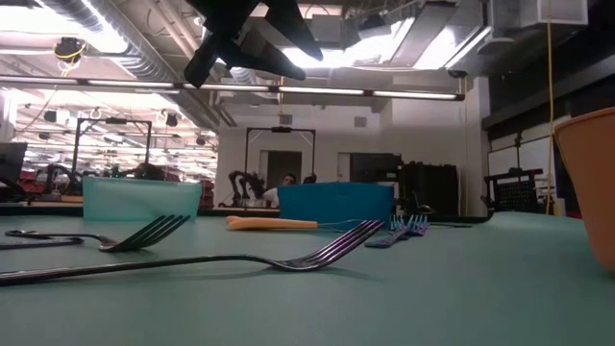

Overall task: Sort silverware by color (type)
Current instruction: Put the orange fork into the orange bin

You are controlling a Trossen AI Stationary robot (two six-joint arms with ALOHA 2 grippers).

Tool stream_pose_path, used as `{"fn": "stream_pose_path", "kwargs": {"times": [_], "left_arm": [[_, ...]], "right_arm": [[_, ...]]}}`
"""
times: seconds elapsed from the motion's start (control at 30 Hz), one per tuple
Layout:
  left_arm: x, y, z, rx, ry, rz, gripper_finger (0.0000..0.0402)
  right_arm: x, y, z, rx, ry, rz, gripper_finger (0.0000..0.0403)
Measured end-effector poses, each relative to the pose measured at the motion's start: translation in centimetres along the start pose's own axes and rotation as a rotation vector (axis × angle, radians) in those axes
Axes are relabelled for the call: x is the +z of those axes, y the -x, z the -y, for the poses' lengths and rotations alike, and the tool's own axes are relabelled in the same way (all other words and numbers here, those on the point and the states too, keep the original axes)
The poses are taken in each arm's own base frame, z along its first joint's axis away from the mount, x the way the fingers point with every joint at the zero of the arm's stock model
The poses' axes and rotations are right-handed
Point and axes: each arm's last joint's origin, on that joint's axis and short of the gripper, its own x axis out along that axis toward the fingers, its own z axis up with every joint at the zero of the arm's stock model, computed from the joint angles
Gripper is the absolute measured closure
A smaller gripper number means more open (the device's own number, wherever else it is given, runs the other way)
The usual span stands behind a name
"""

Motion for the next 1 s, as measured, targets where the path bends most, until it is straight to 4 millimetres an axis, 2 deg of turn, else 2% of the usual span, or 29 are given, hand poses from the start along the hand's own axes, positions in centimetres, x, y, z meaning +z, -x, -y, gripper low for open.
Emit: {"fn": "stream_pose_path", "kwargs": {"times": [0.33, 0.57, 0.73, 1.0], "left_arm": [[0.0, 0.0, 0.0, 0.004, -0.006, -0.002, 0.0283], [0.0, 0.0, -0.1, 0.004, -0.006, -0.002, 0.0283], [0.0, 0.0, -0.1, 0.005, -0.008, -0.003, 0.0283], [-0.1, 0.0, -0.2, 0.014, -0.02, -0.008, 0.0283]], "right_arm": [[2.2, -1.3, -0.2, -0.055, 0.08, -0.104, 0.0391], [4.1, -0.8, 0.6, -0.05, 0.135, -0.087, 0.0385], [4.8, -1.0, 1.2, -0.068, 0.158, -0.091, 0.0391], [5.7, -2.5, 1.4, -0.087, 0.189, -0.143, 0.0385]]}}
